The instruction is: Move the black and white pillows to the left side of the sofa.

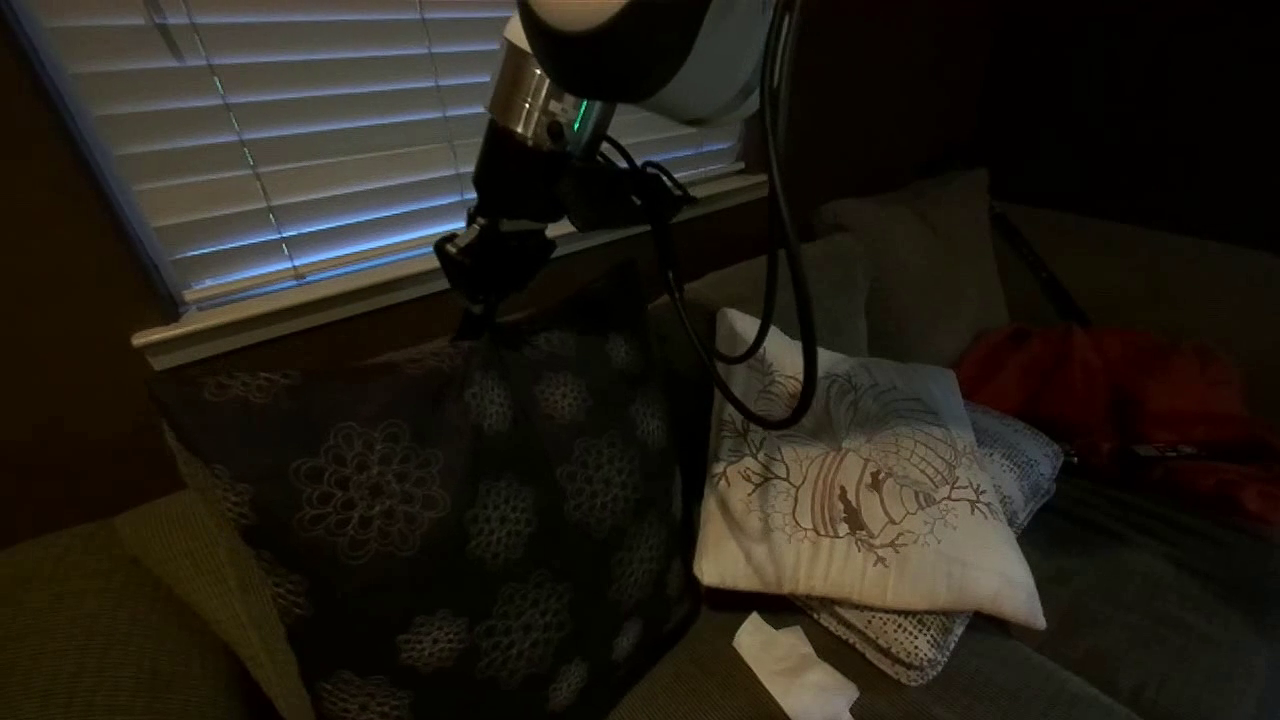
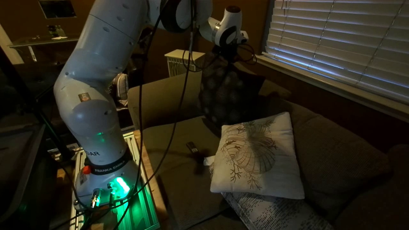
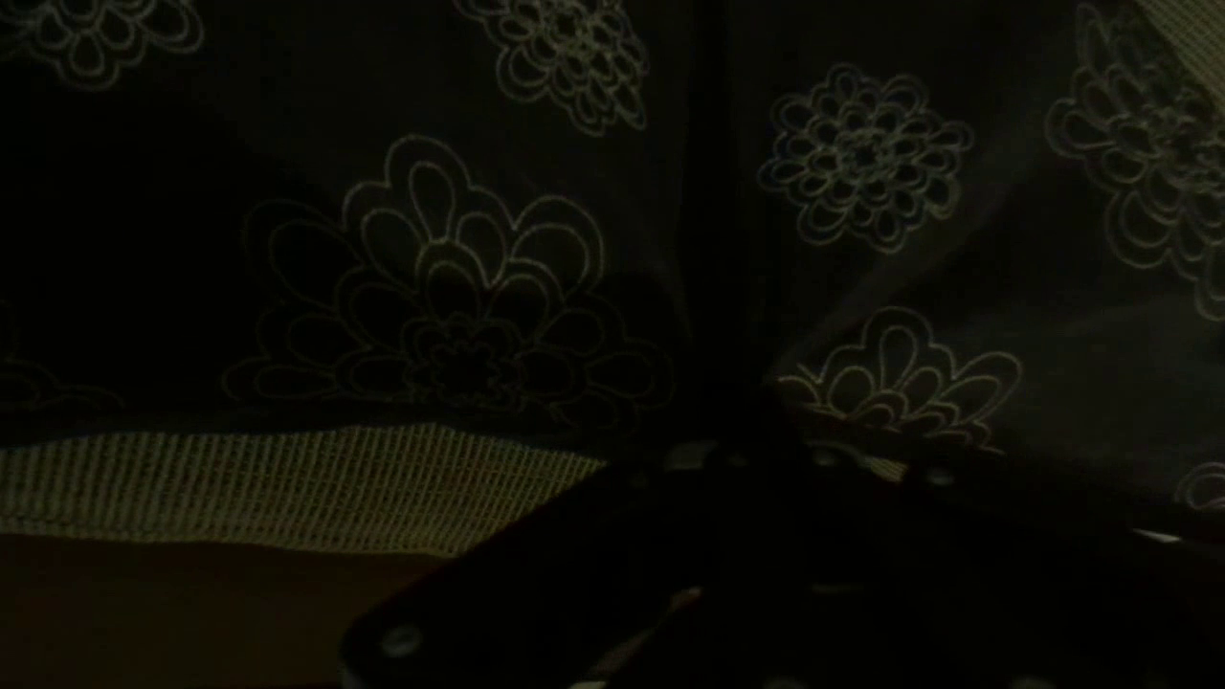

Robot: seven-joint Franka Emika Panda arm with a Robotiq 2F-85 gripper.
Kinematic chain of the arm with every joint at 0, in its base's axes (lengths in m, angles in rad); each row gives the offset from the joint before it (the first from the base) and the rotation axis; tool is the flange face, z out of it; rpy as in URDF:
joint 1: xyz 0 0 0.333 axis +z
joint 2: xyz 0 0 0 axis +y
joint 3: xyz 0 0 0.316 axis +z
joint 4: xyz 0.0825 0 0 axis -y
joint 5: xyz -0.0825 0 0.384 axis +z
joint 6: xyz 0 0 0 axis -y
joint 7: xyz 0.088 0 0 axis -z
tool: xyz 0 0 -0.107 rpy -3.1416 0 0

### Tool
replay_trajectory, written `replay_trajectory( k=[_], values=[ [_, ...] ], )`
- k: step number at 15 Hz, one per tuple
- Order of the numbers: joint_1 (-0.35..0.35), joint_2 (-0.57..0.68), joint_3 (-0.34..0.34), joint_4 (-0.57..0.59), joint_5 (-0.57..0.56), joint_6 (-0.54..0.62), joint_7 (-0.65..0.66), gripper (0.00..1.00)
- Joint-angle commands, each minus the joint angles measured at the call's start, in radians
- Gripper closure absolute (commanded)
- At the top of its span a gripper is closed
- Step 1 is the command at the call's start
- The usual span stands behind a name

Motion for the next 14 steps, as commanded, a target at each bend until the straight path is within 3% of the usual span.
replay_trajectory(
  k=[1,13,14],
  values=[
    [-0.035,0.063,0.042,0.118,0.060,-0.063,-0.047,0.99],
    [-0.034,0.184,0.035,0.258,0.071,-0.173,-0.043,0.99],
    [-0.037,0.191,0.037,0.270,0.072,-0.182,-0.052,0.72]
  ],
)
